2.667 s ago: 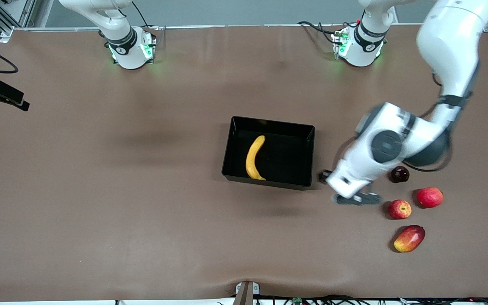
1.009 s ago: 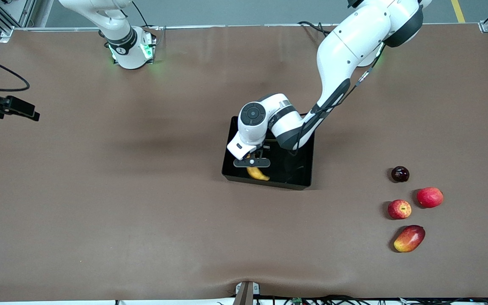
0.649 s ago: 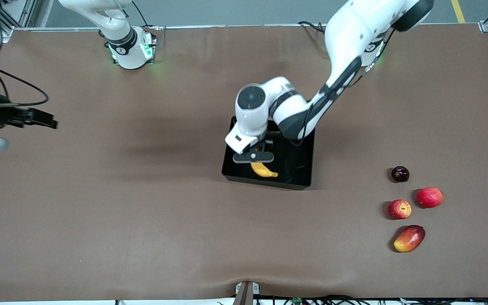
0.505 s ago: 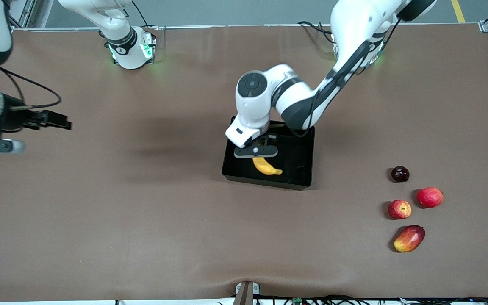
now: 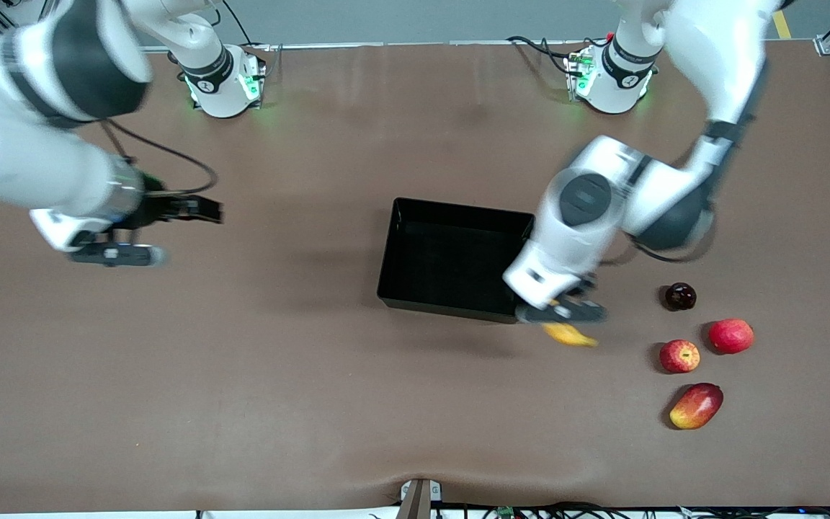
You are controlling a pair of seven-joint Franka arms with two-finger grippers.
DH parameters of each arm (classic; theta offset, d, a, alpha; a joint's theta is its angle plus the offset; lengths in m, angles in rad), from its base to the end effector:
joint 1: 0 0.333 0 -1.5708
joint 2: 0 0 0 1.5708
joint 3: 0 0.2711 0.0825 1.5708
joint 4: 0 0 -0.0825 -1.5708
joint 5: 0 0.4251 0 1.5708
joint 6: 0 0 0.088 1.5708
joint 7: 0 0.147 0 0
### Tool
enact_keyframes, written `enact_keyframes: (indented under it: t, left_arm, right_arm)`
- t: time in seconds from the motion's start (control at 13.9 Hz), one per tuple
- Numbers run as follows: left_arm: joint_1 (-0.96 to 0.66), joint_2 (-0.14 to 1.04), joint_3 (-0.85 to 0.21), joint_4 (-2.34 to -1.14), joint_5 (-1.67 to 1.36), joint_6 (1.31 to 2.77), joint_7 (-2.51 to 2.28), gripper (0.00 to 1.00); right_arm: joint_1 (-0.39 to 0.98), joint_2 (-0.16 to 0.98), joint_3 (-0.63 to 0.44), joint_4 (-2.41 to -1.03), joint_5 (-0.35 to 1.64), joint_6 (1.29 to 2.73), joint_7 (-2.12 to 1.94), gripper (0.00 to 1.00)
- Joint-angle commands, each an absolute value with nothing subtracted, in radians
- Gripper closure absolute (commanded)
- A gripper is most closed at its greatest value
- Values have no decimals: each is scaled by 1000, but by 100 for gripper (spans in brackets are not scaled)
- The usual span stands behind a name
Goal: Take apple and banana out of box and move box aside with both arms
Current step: 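Carry the banana out with the left gripper while the right gripper reaches the box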
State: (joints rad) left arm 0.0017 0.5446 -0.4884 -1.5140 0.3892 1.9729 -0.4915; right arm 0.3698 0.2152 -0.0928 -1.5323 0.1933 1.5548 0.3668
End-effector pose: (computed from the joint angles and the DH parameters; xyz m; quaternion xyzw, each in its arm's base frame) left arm 0.6551 -0.2681 0.2783 -0.9974 0.0467 -0.0190 0.0522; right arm 0.5973 0.2028 0.4283 -0.9903 0.0521 0.1177 0.0517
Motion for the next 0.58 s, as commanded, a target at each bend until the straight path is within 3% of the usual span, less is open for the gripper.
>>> enact_keyframes:
  t: [0.0, 0.5]
  left_arm:
    - [95, 569, -499, -1526, 385, 2006, -321, 100]
    - [192, 744, -492, -1558, 523, 2200, -167, 100]
  right_arm:
    - [460, 282, -101, -1522, 236, 1618, 488, 0]
    - [658, 449, -101, -1523, 241, 1828, 614, 0]
